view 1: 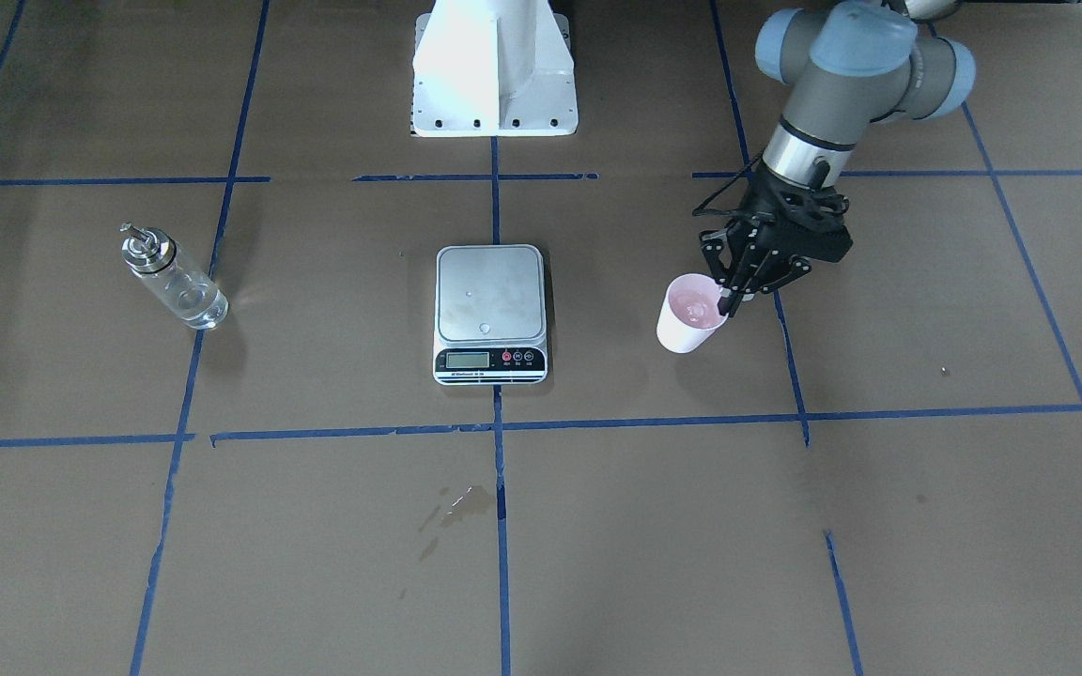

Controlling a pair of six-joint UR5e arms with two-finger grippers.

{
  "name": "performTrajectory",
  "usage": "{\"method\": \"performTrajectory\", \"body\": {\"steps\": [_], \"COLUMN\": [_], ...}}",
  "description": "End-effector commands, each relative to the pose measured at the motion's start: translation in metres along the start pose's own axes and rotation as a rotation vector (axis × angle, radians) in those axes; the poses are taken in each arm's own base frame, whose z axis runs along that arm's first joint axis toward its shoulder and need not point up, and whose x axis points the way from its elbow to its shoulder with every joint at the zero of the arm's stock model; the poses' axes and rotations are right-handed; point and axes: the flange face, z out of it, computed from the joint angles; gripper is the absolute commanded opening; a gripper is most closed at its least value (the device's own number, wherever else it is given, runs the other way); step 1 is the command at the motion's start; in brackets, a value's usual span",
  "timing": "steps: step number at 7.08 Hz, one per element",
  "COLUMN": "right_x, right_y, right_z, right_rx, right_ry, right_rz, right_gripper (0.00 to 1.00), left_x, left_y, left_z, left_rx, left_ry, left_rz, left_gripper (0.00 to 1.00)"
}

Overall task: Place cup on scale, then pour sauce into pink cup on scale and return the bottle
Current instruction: 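Carry the pink cup with the left gripper over the scale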

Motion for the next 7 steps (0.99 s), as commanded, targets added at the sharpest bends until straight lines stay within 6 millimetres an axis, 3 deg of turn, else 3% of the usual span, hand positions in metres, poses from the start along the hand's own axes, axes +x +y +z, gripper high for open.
{"method": "performTrajectory", "body": {"steps": [1,2,3,4,7], "right_x": [0.0,0.0,0.0,0.0,0.0], "right_y": [0.002,0.002,0.002,0.002,0.001], "right_z": [0.0,0.0,0.0,0.0,0.0], "right_rx": [-0.001,-0.001,-0.001,-0.001,0.0], "right_ry": [0.0,0.0,0.0,0.0,-0.002], "right_rz": [0.002,0.002,0.004,0.004,0.004], "right_gripper": [1.0,1.0,1.0,1.0,1.0], "left_x": [0.126,0.17,0.198,0.209,0.21], "left_y": [0.001,0.002,0.009,0.018,0.026], "left_z": [-0.007,-0.009,-0.001,0.008,0.015], "left_rx": [-0.064,-0.09,-0.083,-0.09,-0.097], "left_ry": [0.003,0.002,-0.004,-0.011,-0.02], "left_rz": [-0.103,-0.137,-0.165,-0.159,-0.152], "left_gripper": [0.0,0.0,0.0,0.0,0.0]}}
